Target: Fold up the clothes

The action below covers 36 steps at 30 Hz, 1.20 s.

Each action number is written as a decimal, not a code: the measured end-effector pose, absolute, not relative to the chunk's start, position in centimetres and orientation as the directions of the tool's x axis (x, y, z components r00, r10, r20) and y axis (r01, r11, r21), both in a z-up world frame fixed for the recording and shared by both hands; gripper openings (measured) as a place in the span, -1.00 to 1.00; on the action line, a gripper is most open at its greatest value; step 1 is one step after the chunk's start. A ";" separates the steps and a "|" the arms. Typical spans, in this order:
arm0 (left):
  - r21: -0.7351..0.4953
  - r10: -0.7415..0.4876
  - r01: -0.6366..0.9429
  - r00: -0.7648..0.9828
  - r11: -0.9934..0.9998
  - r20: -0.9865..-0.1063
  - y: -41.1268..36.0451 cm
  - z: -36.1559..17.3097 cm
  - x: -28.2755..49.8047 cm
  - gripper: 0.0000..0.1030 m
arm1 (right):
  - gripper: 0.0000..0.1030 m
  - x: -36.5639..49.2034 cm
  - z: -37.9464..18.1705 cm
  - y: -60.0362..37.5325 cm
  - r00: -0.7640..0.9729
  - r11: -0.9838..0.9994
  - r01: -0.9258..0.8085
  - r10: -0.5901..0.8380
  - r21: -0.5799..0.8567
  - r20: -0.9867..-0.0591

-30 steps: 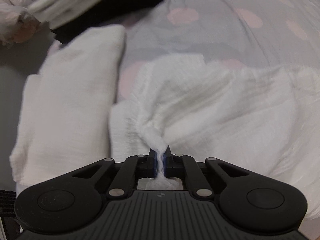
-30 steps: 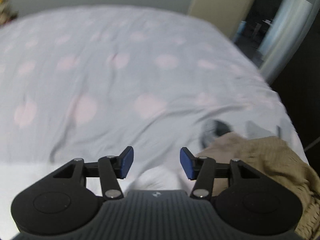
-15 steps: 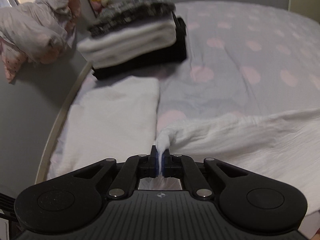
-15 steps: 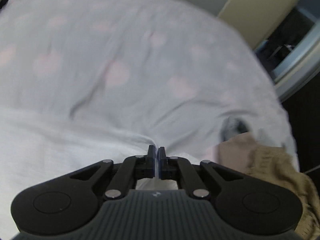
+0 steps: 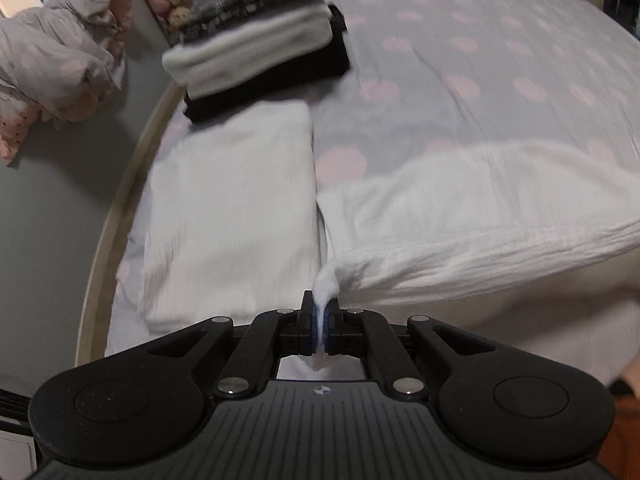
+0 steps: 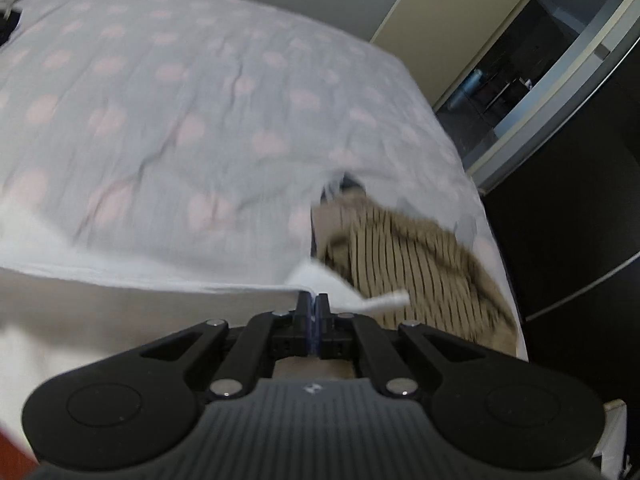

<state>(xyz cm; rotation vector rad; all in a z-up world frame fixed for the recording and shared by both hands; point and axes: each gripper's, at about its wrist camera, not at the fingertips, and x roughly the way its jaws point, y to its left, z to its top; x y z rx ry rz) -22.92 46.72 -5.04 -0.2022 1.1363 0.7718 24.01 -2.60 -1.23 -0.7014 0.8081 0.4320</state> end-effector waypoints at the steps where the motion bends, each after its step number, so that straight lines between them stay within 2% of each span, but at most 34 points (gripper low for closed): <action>1: 0.230 0.442 -0.639 0.193 0.734 -0.876 46.6 -5.2 -23.3 -0.93 | -0.98 23.2 -1.4 -3.6 0.605 0.698 -0.600 0.078 -0.390 -0.792; 8: 0.230 0.390 -0.602 0.148 0.764 -0.909 46.1 -6.6 -23.9 -0.91 | -0.97 19.3 -2.1 -7.8 0.476 0.664 -0.672 0.048 -0.328 -0.878; 13: 0.171 0.345 -0.605 0.183 0.778 -0.921 46.6 -6.4 -24.2 -0.72 | -0.92 19.0 -3.1 -8.8 0.395 0.628 -0.728 0.055 -0.276 -0.917; 15: 0.163 0.345 -0.607 0.195 0.778 -0.918 46.8 -5.8 -24.3 -0.50 | -0.72 19.8 -2.6 -9.2 0.405 0.638 -0.720 0.068 -0.272 -0.912; 16: 0.164 0.349 -0.609 0.199 0.776 -0.916 46.9 -5.6 -24.2 -0.49 | -0.45 20.5 -2.2 -9.3 0.426 0.649 -0.707 0.072 -0.282 -0.902; 17: 0.164 0.353 -0.611 0.202 0.775 -0.914 47.0 -5.3 -24.2 -0.48 | -0.36 21.2 -1.7 -9.4 0.450 0.660 -0.691 0.076 -0.294 -0.890; 24: 0.189 0.384 -0.597 0.217 0.780 -0.897 47.8 -4.6 -22.0 -0.33 | -0.36 26.6 -1.0 -7.7 0.560 0.732 -0.591 0.071 -0.339 -0.825; 32: 0.200 0.417 -0.587 0.260 0.785 -0.871 49.5 -5.2 -17.8 -0.24 | -0.35 29.2 -5.0 -1.2 0.544 0.702 -0.633 0.104 -0.326 -0.833; 34: 0.203 0.425 -0.584 0.270 0.786 -0.864 50.0 -5.3 -16.7 -0.17 | -0.34 29.5 -6.3 0.1 0.531 0.690 -0.647 0.102 -0.325 -0.841; 35: 0.205 0.428 -0.583 0.276 0.786 -0.860 50.2 -5.4 -16.2 -0.03 | -0.33 29.7 -6.8 0.6 0.525 0.685 -0.653 0.104 -0.322 -0.845; 36: 0.205 0.431 -0.581 0.282 0.788 -0.857 50.4 -5.6 -15.6 -0.01 | -0.33 29.9 -7.3 1.0 0.521 0.682 -0.658 0.106 -0.320 -0.847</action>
